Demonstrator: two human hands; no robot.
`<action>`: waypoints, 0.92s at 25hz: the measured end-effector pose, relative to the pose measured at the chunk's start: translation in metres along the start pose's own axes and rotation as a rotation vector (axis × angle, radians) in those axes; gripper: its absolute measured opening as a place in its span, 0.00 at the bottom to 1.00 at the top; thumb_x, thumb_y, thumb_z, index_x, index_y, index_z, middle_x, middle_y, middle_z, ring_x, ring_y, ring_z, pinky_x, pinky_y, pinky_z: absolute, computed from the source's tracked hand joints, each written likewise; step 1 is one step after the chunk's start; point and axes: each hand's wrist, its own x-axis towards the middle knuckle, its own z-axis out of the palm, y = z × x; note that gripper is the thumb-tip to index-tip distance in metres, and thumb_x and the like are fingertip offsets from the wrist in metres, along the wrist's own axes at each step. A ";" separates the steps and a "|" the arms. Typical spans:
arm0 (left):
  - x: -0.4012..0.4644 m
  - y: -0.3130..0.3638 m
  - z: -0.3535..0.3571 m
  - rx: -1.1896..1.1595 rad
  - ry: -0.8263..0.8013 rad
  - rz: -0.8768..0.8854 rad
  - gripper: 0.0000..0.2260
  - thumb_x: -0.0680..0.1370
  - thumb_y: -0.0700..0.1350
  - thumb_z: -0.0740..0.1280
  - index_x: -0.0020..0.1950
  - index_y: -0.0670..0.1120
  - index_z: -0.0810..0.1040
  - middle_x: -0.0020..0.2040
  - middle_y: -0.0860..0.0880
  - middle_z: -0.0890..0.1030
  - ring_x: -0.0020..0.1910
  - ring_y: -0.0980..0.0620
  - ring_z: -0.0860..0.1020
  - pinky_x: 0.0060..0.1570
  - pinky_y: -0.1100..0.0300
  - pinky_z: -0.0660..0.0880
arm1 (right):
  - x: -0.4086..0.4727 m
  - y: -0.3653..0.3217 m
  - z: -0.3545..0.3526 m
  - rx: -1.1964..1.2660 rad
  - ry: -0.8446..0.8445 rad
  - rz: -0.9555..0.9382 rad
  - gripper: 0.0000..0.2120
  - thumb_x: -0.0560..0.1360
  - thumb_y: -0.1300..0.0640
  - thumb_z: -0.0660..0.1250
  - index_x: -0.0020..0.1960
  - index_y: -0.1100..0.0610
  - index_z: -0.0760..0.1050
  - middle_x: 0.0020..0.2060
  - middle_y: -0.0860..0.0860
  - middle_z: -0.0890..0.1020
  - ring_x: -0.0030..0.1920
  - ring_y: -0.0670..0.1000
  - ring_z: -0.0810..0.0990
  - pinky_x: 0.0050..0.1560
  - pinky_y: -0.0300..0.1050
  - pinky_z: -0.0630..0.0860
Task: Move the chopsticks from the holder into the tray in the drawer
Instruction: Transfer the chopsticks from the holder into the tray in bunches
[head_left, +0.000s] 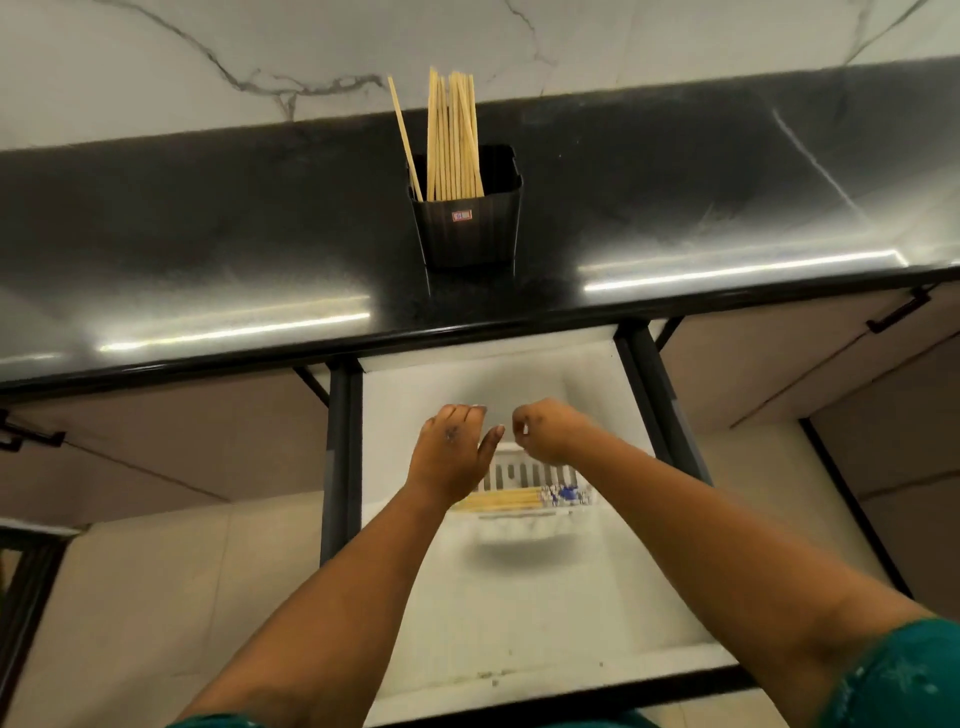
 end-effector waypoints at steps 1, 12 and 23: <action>0.014 0.004 -0.015 -0.008 0.049 0.014 0.19 0.80 0.54 0.57 0.63 0.44 0.75 0.60 0.45 0.80 0.59 0.48 0.76 0.59 0.54 0.72 | 0.001 -0.013 -0.017 0.016 0.083 -0.020 0.08 0.78 0.55 0.62 0.55 0.56 0.76 0.49 0.55 0.81 0.46 0.52 0.78 0.48 0.45 0.77; 0.163 0.017 -0.197 -0.228 0.438 -0.083 0.17 0.75 0.40 0.62 0.64 0.45 0.73 0.59 0.46 0.78 0.63 0.46 0.70 0.58 0.50 0.71 | 0.067 -0.078 -0.233 0.402 0.612 -0.171 0.13 0.75 0.63 0.64 0.59 0.60 0.74 0.56 0.57 0.79 0.52 0.53 0.79 0.45 0.41 0.75; 0.211 -0.011 -0.163 -0.249 0.413 -0.105 0.18 0.76 0.45 0.65 0.66 0.47 0.71 0.63 0.49 0.76 0.66 0.49 0.67 0.61 0.55 0.68 | 0.177 -0.079 -0.267 0.149 0.205 0.222 0.15 0.77 0.55 0.67 0.60 0.63 0.76 0.53 0.57 0.80 0.52 0.52 0.80 0.59 0.46 0.77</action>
